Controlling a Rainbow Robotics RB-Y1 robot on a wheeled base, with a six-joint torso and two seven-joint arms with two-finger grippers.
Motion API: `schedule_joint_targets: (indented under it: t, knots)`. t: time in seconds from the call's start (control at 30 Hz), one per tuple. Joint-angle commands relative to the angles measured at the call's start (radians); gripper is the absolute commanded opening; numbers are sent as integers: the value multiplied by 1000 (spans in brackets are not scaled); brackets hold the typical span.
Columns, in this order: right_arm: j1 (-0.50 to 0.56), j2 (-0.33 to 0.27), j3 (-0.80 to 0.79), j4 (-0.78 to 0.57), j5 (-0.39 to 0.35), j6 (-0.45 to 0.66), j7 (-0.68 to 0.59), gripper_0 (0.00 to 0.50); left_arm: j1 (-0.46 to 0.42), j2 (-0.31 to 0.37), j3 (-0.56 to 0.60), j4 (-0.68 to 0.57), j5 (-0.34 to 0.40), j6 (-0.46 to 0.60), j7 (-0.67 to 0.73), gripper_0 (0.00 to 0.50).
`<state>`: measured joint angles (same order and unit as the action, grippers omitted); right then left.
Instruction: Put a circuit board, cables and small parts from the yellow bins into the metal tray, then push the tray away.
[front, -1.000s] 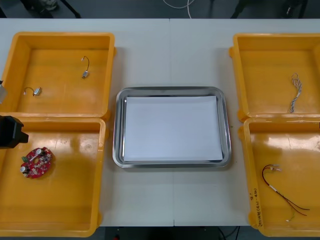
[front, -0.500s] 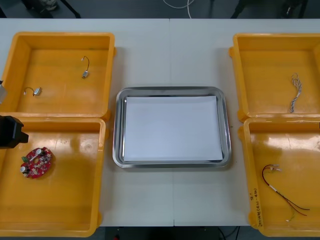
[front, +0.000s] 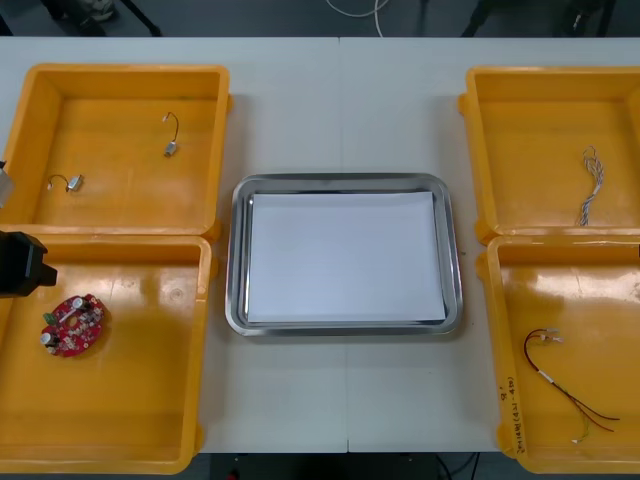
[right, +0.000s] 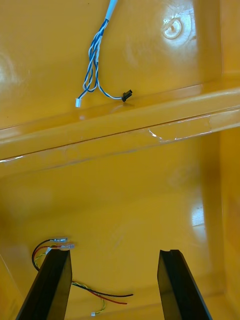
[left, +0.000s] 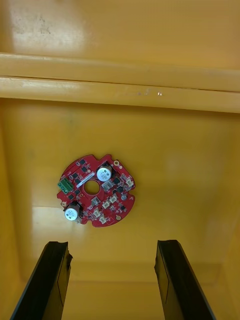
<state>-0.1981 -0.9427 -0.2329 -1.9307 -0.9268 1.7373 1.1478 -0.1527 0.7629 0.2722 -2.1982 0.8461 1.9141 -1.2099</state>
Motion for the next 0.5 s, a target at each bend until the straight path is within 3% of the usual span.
schedule_joint_targets:
  t: [0.03,0.17,0.5]
  knots:
    - [12,-44,-48,6,2,-9,32,500,16,42,10,-31,7,6,-85,500]
    - [16,-64,-60,4,2,-22,32,500,48,16,-4,-15,5,6,-77,500]
    - [34,-64,-59,4,-10,-25,43,500,41,27,13,-17,8,6,-43,500]
